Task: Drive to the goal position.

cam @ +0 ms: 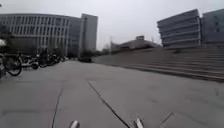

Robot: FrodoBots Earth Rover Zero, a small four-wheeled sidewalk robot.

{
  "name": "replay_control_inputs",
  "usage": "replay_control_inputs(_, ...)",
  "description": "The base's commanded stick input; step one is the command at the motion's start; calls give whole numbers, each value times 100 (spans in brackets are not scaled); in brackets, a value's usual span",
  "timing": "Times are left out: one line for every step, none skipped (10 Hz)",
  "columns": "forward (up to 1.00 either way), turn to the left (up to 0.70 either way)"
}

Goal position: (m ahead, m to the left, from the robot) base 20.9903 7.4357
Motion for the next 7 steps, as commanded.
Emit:
replay_control_inputs(100, 2)
replay_control_inputs(100, 2)
replay_control_inputs(100, 2)
replay_control_inputs(100, 2)
replay_control_inputs(100, 2)
replay_control_inputs(100, 2)
replay_control_inputs(100, 2)
